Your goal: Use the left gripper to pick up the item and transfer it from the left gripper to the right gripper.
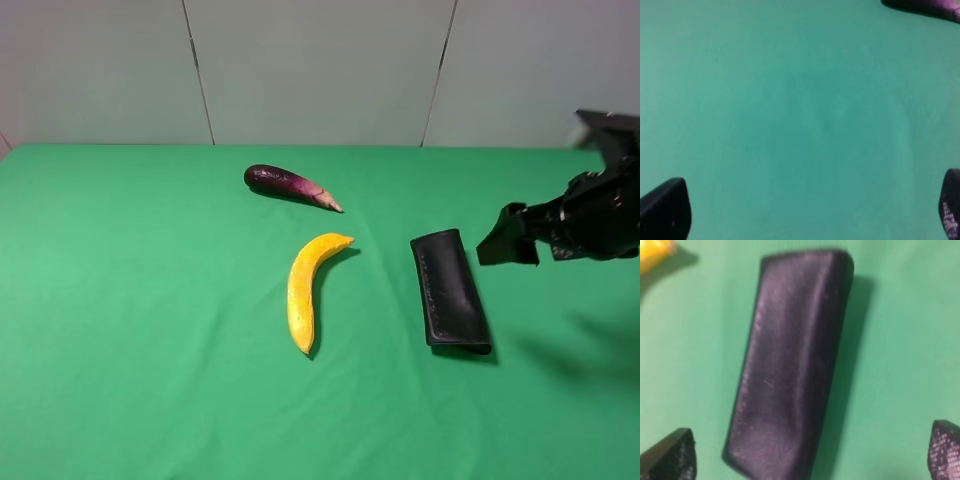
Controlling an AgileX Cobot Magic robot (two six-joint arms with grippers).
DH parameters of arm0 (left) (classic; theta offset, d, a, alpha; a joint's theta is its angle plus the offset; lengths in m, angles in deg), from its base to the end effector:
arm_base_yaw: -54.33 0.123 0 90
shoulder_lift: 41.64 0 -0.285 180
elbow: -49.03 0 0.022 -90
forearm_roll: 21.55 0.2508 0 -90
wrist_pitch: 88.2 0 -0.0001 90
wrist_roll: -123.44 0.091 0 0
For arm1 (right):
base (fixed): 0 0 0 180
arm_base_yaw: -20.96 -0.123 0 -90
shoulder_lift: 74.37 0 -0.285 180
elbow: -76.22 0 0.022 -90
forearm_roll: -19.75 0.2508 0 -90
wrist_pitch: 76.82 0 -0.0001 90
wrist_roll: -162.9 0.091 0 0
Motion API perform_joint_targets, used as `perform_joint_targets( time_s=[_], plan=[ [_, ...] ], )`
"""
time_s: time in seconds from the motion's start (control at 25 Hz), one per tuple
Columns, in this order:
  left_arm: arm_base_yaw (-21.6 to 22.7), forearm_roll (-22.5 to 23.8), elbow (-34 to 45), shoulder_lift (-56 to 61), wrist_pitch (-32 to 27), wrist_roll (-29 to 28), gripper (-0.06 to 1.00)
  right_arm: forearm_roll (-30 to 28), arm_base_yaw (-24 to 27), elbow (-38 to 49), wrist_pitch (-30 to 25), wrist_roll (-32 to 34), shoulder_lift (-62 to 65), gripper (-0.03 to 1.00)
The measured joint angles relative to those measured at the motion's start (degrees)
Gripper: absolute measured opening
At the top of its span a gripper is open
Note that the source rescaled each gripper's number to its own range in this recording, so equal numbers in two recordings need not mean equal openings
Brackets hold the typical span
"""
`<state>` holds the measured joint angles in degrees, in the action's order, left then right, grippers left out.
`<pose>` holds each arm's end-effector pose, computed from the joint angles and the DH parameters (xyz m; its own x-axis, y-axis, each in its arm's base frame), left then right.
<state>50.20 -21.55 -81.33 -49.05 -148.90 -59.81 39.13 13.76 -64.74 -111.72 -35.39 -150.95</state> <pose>-0.0036 0.0003 0.2722 -0.4677 -0.0231 -0.8836 0.0456 0.9977 -0.0502 0.2116 0.0442 0.2350 -0.8411 -0.1442 -0.5214 -0.2526 0.9570 0.1428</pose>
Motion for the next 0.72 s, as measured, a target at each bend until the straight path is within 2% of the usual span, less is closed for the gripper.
perform_joint_targets(
  time_s=[0.2, 0.72],
  plan=[
    [0.00, 0.00, 0.00, 0.00, 0.00, 0.00, 1.00, -3.44, 0.00, -1.36, -5.72, 4.10, 9.08, 1.00],
    [0.00, 0.00, 0.00, 0.00, 0.00, 0.00, 1.00, -4.44, 0.00, -1.36, -26.55, 7.18, 34.23, 1.00]
  ],
)
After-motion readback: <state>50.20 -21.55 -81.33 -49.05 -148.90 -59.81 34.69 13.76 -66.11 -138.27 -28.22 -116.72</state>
